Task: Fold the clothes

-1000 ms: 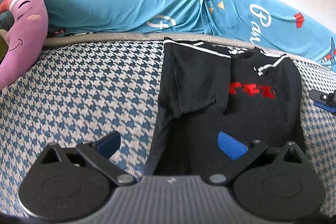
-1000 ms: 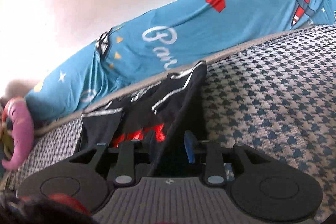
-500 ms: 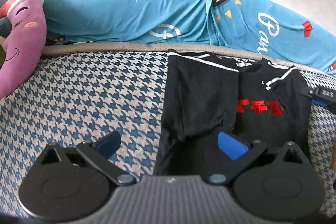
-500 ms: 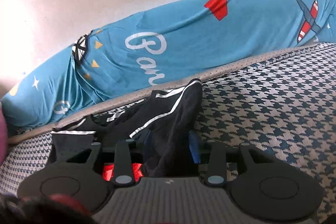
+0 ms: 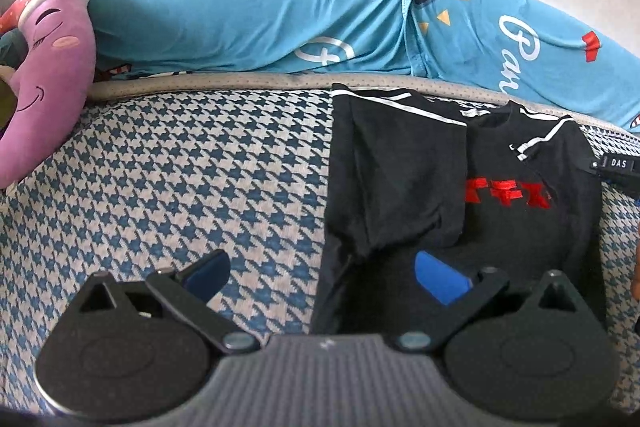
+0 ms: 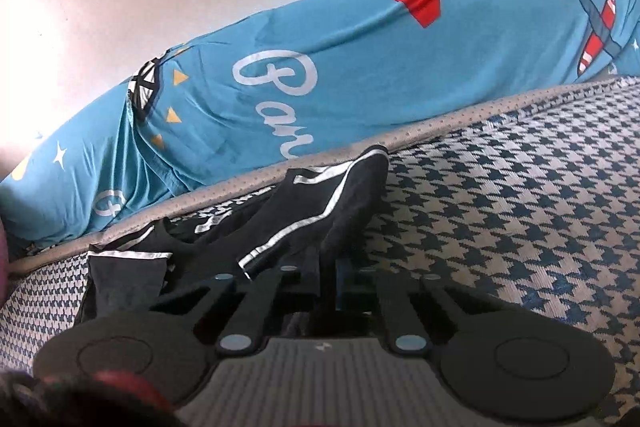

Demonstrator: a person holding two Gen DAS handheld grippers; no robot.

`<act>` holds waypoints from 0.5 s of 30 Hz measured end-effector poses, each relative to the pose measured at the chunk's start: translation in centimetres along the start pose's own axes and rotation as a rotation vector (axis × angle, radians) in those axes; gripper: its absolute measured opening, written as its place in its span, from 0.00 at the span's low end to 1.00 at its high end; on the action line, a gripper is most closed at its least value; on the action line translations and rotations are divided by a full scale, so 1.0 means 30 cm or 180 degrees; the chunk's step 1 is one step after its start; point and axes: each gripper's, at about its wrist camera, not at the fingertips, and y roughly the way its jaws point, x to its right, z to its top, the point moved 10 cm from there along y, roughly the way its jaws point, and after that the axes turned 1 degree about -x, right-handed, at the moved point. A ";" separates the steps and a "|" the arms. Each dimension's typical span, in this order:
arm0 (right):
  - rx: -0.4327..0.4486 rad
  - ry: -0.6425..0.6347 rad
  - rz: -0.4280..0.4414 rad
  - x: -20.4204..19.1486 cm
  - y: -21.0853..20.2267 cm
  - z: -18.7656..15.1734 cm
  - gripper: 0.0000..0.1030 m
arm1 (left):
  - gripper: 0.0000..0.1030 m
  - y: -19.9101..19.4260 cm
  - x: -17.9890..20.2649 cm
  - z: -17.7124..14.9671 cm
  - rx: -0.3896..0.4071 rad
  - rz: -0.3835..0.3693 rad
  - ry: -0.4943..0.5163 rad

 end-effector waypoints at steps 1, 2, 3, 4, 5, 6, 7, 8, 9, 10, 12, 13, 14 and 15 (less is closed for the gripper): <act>0.0023 -0.0013 -0.0002 -0.010 -0.004 0.003 0.08 | 1.00 -0.002 -0.005 0.000 0.0004 0.0006 -0.0005; 0.0048 -0.0024 0.0005 -0.023 -0.009 0.006 0.08 | 1.00 -0.004 -0.010 -0.001 0.0006 0.0007 -0.0012; 0.0073 -0.0035 0.0018 -0.038 -0.015 0.010 0.08 | 1.00 -0.005 -0.015 -0.001 0.0006 0.0006 -0.0021; 0.0098 -0.0052 0.0033 -0.055 -0.020 0.013 0.08 | 1.00 -0.007 -0.020 -0.001 0.0006 0.0005 -0.0029; 0.0125 -0.0076 0.0052 -0.077 -0.027 0.015 0.08 | 1.00 -0.008 -0.025 -0.002 0.0005 0.0012 -0.0036; 0.0152 -0.0101 0.0071 -0.098 -0.033 0.018 0.08 | 1.00 -0.010 -0.031 -0.003 0.0005 0.0019 -0.0042; 0.0177 -0.0124 0.0095 -0.121 -0.039 0.019 0.08 | 1.00 -0.012 -0.036 -0.004 0.0008 0.0026 -0.0049; 0.0202 -0.0145 0.0126 -0.147 -0.045 0.020 0.08 | 1.00 -0.014 -0.044 -0.004 0.0011 0.0030 -0.0057; 0.0223 -0.0169 0.0154 -0.173 -0.049 0.019 0.08 | 1.00 -0.017 -0.051 -0.005 0.0016 0.0035 -0.0068; 0.0243 -0.0197 0.0181 -0.202 -0.053 0.016 0.08 | 1.00 -0.021 -0.060 -0.006 0.0017 0.0041 -0.0079; 0.0270 -0.0265 0.0262 -0.272 -0.056 0.007 0.08 | 1.00 -0.029 -0.077 -0.007 0.0020 0.0047 -0.0098; 0.0282 -0.0300 0.0307 -0.308 -0.057 0.002 0.08 | 1.00 -0.033 -0.086 -0.009 0.0024 0.0056 -0.0105; 0.0293 -0.0335 0.0352 -0.345 -0.059 -0.002 0.08 | 1.00 -0.037 -0.099 -0.011 0.0028 0.0067 -0.0112; 0.0301 -0.0373 0.0406 -0.385 -0.059 -0.008 0.08 | 1.00 -0.040 -0.111 -0.012 0.0032 0.0079 -0.0119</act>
